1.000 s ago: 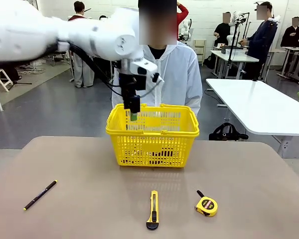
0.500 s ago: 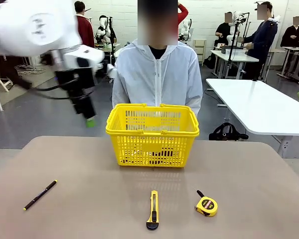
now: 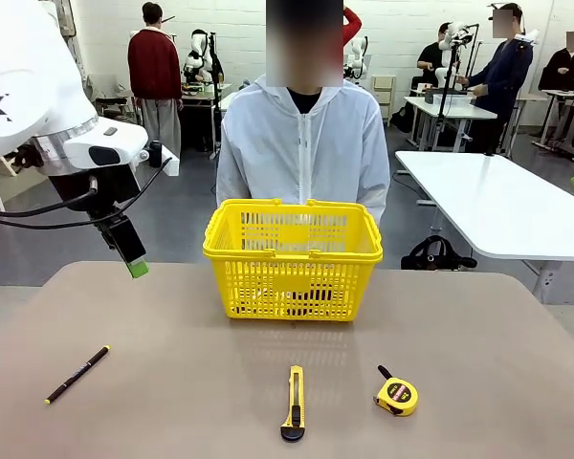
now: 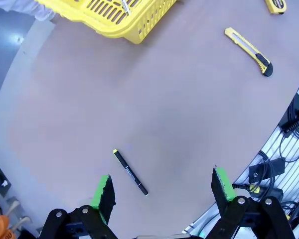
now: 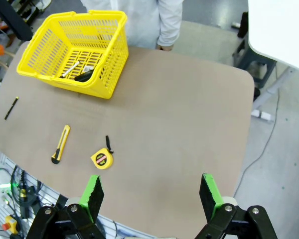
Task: Place the items the person wants into the basket.
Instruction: Pick up the item the person points to and place it in the Market Basket.
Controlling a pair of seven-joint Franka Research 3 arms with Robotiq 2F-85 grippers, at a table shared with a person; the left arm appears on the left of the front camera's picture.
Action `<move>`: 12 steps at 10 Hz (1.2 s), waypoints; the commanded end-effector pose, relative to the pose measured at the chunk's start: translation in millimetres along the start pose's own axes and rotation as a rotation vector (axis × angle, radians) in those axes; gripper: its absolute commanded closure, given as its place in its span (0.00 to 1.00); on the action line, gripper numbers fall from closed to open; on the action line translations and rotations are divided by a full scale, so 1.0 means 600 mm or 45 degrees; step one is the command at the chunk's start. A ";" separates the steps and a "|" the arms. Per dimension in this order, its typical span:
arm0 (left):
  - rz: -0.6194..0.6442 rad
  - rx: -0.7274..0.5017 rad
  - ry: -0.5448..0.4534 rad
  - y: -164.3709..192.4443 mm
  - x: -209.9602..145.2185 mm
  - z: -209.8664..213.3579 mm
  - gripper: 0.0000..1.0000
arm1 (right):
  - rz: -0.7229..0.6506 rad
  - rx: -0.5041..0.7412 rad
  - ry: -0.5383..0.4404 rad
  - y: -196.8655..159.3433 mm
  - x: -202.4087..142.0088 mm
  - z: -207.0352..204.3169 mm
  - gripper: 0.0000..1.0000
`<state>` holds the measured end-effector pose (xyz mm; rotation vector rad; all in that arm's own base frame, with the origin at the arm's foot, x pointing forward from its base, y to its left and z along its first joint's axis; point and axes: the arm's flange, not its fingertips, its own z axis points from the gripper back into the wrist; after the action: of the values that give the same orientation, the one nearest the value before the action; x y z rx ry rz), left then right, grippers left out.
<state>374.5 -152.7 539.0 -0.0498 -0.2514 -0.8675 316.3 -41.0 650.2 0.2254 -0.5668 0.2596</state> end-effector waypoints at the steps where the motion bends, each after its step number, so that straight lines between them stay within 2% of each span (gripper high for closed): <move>1: -0.004 0.007 -0.002 -0.003 0.003 0.010 0.00 | 0.000 -0.001 0.010 0.001 -0.001 -0.003 0.00; 9: -0.010 0.003 -0.009 -0.004 0.005 0.006 0.00 | 0.000 -0.001 0.010 0.001 -0.001 -0.003 0.00; 10: -0.047 -0.071 -0.148 0.024 -0.025 0.057 0.00 | 0.000 -0.001 0.010 0.001 -0.001 -0.003 0.00; 12: -0.057 -0.213 -0.350 0.085 -0.124 0.193 0.00 | 0.000 -0.001 0.010 0.001 -0.001 -0.003 0.00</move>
<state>359.9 -87.2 604.5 -0.1957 -0.3968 -0.8949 316.3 -41.1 650.1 0.2256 -0.5668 0.2593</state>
